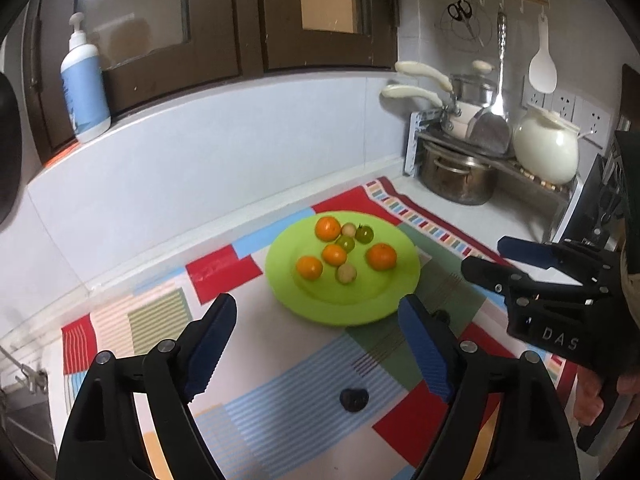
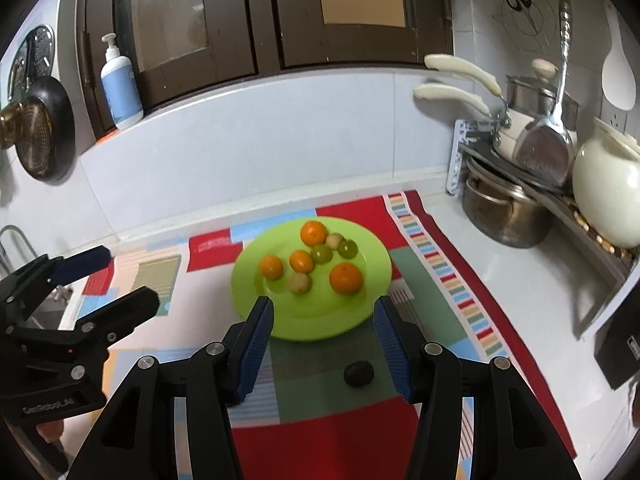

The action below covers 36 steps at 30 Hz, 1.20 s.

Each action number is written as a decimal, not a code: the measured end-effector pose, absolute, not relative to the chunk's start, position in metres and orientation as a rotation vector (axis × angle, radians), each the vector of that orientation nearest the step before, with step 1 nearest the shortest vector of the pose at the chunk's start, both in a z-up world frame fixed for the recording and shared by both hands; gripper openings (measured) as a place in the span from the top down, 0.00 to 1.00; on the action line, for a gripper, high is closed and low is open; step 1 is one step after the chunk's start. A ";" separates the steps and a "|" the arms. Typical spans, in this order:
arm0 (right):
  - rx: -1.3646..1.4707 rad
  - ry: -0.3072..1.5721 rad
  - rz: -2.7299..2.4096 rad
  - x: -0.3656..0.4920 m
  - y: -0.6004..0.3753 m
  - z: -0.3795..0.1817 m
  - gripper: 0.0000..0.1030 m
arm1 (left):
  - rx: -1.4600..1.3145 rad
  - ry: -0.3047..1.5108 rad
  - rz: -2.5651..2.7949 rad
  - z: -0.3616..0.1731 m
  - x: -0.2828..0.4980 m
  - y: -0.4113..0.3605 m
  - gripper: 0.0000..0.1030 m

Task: Organize fruits
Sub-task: 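Move both tools back toward the two dark plums on the mat, then grasp a dark plum with the left tool while the right tool grasps the other plum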

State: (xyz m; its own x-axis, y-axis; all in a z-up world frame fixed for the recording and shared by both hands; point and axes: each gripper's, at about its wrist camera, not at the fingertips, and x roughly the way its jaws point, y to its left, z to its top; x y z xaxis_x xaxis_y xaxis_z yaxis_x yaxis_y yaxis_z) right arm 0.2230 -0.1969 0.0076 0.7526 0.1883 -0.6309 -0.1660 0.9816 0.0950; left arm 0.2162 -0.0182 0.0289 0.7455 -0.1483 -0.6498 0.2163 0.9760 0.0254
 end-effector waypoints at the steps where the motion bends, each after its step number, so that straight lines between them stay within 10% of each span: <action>1: 0.034 0.697 0.190 0.222 -0.198 0.005 0.48 | 0.102 0.710 -0.197 0.025 0.214 -0.018 0.19; 24: 0.025 0.891 0.170 0.223 -0.204 -0.075 0.48 | 0.103 0.944 -0.210 -0.065 0.205 -0.027 0.18; 36: 0.005 0.955 0.145 0.252 -0.208 -0.103 0.49 | 0.105 1.010 -0.278 -0.090 0.217 -0.040 0.51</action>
State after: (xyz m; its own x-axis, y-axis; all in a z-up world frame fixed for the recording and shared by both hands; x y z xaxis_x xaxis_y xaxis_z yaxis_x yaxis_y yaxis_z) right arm 0.2516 -0.2083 -0.1031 0.5687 0.1262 -0.8128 -0.1214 0.9902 0.0688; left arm 0.2172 -0.0401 -0.0904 0.5001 -0.1807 -0.8469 0.2775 0.9599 -0.0410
